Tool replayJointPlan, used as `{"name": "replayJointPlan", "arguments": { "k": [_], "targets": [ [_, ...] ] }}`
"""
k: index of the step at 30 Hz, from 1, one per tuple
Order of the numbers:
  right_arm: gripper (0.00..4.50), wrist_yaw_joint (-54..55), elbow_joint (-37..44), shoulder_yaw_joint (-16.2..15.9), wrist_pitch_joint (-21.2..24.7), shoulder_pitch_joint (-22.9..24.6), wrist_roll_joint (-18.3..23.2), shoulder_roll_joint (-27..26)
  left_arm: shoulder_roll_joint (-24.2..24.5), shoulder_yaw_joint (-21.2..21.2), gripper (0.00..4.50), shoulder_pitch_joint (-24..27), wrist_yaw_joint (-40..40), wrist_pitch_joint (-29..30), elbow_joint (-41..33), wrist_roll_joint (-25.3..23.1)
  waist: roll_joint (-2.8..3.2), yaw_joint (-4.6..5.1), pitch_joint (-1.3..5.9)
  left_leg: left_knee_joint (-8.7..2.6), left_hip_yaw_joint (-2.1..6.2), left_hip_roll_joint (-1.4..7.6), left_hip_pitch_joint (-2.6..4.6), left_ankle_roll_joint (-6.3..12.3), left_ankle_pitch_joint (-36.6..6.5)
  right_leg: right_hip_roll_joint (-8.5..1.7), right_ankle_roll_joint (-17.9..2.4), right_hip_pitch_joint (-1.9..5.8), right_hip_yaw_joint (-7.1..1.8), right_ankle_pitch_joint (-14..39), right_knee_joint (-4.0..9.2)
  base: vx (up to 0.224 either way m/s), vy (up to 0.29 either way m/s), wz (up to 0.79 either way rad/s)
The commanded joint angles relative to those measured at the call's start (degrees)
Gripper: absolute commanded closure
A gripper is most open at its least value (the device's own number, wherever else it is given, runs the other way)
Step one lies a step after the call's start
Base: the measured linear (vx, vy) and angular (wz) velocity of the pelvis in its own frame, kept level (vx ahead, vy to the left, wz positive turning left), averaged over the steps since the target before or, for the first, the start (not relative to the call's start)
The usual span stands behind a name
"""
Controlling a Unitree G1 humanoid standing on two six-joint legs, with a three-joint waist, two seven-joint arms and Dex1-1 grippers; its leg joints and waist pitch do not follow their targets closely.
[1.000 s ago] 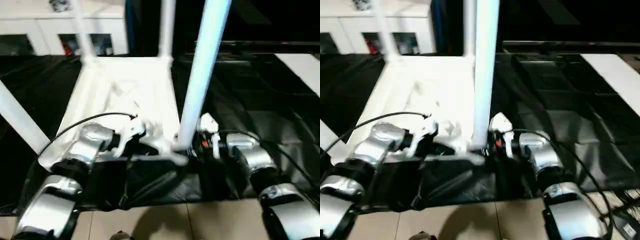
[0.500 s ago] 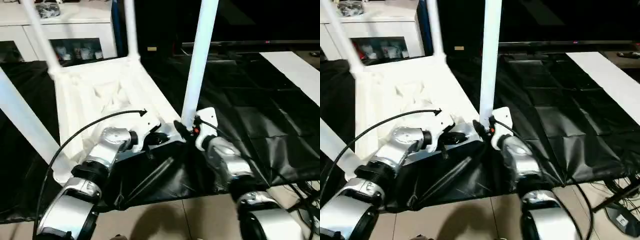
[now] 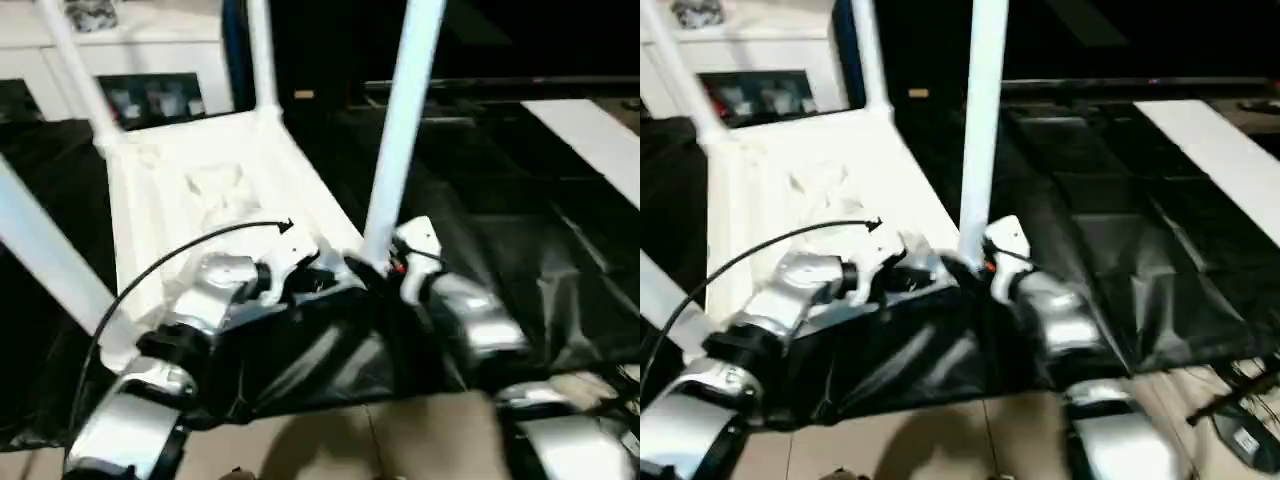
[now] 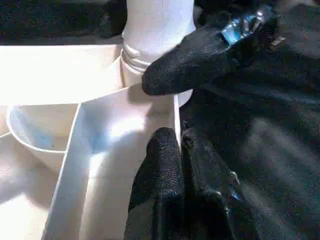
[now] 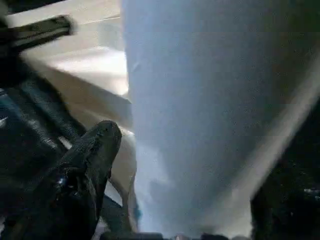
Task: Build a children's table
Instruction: Rotate leg to tighten
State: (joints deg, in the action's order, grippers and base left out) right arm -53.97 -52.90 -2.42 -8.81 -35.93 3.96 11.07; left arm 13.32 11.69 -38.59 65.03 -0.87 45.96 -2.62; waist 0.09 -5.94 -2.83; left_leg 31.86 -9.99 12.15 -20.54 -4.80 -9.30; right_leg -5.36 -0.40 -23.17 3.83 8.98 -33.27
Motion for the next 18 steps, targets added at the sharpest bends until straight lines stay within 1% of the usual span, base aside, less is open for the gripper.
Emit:
{"name": "replayJointPlan", "arguments": {
  "k": [1,2,3,4,5,6,7,8,10,11,12,13,14,15,17,18],
  "targets": [
    [0.67,-6.55,1.3,-2.37,0.36,-0.75,0.35,-0.07,-0.43,1.6,4.5,0.32,3.29,-1.44,-0.21,0.93,-0.43,-0.27,4.06,-2.81,-0.68,1.02,0.2,5.23,-11.04,-2.4,-14.98,2.72,-1.81,7.35,2.5,0.053,-0.009,0.02],
    [0.67,-8.96,1.45,-2.65,0.7,-0.9,0.7,0.51,-0.05,1.61,4.5,0.27,4.17,-1.64,-0.12,1.01,-0.44,-0.39,4.05,-2.7,-0.69,1.0,0.02,5.79,-10.27,-2.38,-15.7,2.94,-1.78,5.43,2.17,0.0,0.0,0.0],
    [0.94,-11.12,1.6,-2.92,1.04,-1.04,0.99,1.07,0.29,1.67,4.5,0.16,4.85,-1.89,0.08,0.98,-0.49,-0.68,4.11,-2.6,-0.75,0.93,0.12,6.16,-10.01,-2.38,-16.01,2.99,-1.76,4.7,2.12,0.0,0.0,0.0],
    [1.03,-13.0,1.64,-3.2,1.43,-1.31,1.19,1.64,0.78,1.81,4.5,0.03,5.78,-2.29,0.33,0.83,-0.43,-0.78,4.16,-2.56,-0.71,1.01,0.15,6.41,-9.75,-2.4,-16.29,2.97,-1.74,4.33,1.99,0.0,0.0,0.0],
    [1.05,-13.39,1.63,-3.27,1.5,-1.37,1.25,1.76,0.88,1.83,4.5,0.01,5.99,-2.37,0.36,0.79,-0.37,-0.85,4.17,-2.57,-0.7,1.07,0.2,6.41,-9.71,-2.42,-16.4,2.92,-1.72,4.37,1.99,0.0,0.0,0.0],
    [1.13,-17.24,1.61,-3.82,2.82,-1.85,1.85,2.67,1.67,2.01,4.5,-0.22,7.8,-2.75,0.55,0.74,-0.34,-0.89,4.15,-2.55,-0.71,1.13,0.18,6.26,-9.87,-2.42,-16.53,2.87,-1.72,4.52,1.97,0.0,0.0,0.0],
    [1.26,-17.24,1.61,-3.82,2.82,-1.85,1.85,2.67,1.67,2.01,4.5,-0.22,7.8,-2.75,0.55,0.74,-0.37,-0.91,4.09,-2.57,-0.7,1.13,0.18,6.19,-10.29,-2.41,-16.55,2.87,-1.69,5.06,2.02,0.0,0.0,0.0],
    [1.37,-19.13,1.45,-4.17,3.43,-2.14,2.1,3.12,2.04,2.15,4.5,-0.39,8.67,-2.95,0.66,0.82,-0.35,-0.95,3.97,-2.63,-0.68,1.12,0.16,5.92,-11.49,-2.43,-16.35,2.86,-1.66,6.82,2.18,0.0,0.0,0.0],
    [1.49,-22.3,0.88,-4.57,3.77,-2.83,1.83,3.76,2.78,2.23,4.5,-0.78,10.26,-3.57,1.2,1.07,-0.38,-1.05,3.79,-2.83,-0.62,1.18,0.27,4.64,-13.84,-2.58,-15.48,2.74,-1.76,10.61,2.52,0.0,0.0,0.0],
    [1.57,-22.3,0.88,-4.57,3.77,-2.83,1.83,3.76,2.78,2.23,4.5,-0.78,10.26,-3.57,1.2,1.07,-0.38,-1.05,3.79,-2.83,-0.62,1.18,0.27,4.64,-13.84,-2.58,-15.48,2.74,-1.76,10.61,2.52,0.0,0.0,0.0],
    [1.68,-24.07,0.52,-4.8,3.95,-3.31,1.62,4.02,3.27,2.17,4.5,-0.99,11.24,-4.05,1.64,1.26,-0.34,-1.1,3.69,-2.92,-0.6,1.27,0.33,3.98,-15.36,-2.7,-14.97,2.56,-1.86,12.85,2.66,0.0,0.0,0.0],
    [1.87,-24.49,0.4,-5.01,3.78,-3.49,1.46,4.11,3.44,2.1,4.5,-1.1,11.41,-4.28,1.91,1.29,-0.36,-1.21,3.66,-2.98,-0.53,1.25,0.29,3.53,-15.71,-2.76,-14.58,2.57,-1.87,13.88,2.69,0.0,0.0,0.0],
    [1.87,-24.79,0.35,-5.2,3.81,-3.61,1.35,4.13,3.63,2.07,4.5,-1.13,11.55,-4.44,2.06,1.26,-0.34,-1.23,3.64,-3.01,-0.52,1.26,0.27,3.33,-15.83,-2.77,-14.39,2.55,-1.89,14.26,2.72,0.0,0.0,0.0],
    [1.92,-25.15,0.29,-5.37,3.83,-3.75,1.27,4.15,3.79,2.07,4.5,-1.16,11.7,-4.63,2.22,1.17,-0.36,-1.31,3.61,-3.06,-0.51,1.28,0.39,2.98,-16.27,-2.8,-14.06,2.45,-1.92,15.17,2.83,0.0,0.0,0.0],
    [2.11,-25.14,0.12,-5.56,3.72,-3.94,1.07,4.09,4.02,2.0,4.5,-1.14,11.71,-4.72,2.29,1.1,-0.47,-1.41,3.63,-3.06,-0.54,1.32,0.47,2.76,-16.23,-2.82,-13.97,2.39,-1.96,15.35,2.83,0.0,0.0,0.0],
    [2.21,-25.41,0.09,-5.75,3.94,-4.02,1.05,4.01,4.23,1.94,4.5,-1.07,11.79,-4.79,2.29,1.09,-0.43,-1.53,3.66,-3.11,-0.43,1.31,0.29,2.56,-16.02,-2.86,-13.65,2.49,-1.95,15.68,2.72,0.0,0.0,0.0]
  ]
}}
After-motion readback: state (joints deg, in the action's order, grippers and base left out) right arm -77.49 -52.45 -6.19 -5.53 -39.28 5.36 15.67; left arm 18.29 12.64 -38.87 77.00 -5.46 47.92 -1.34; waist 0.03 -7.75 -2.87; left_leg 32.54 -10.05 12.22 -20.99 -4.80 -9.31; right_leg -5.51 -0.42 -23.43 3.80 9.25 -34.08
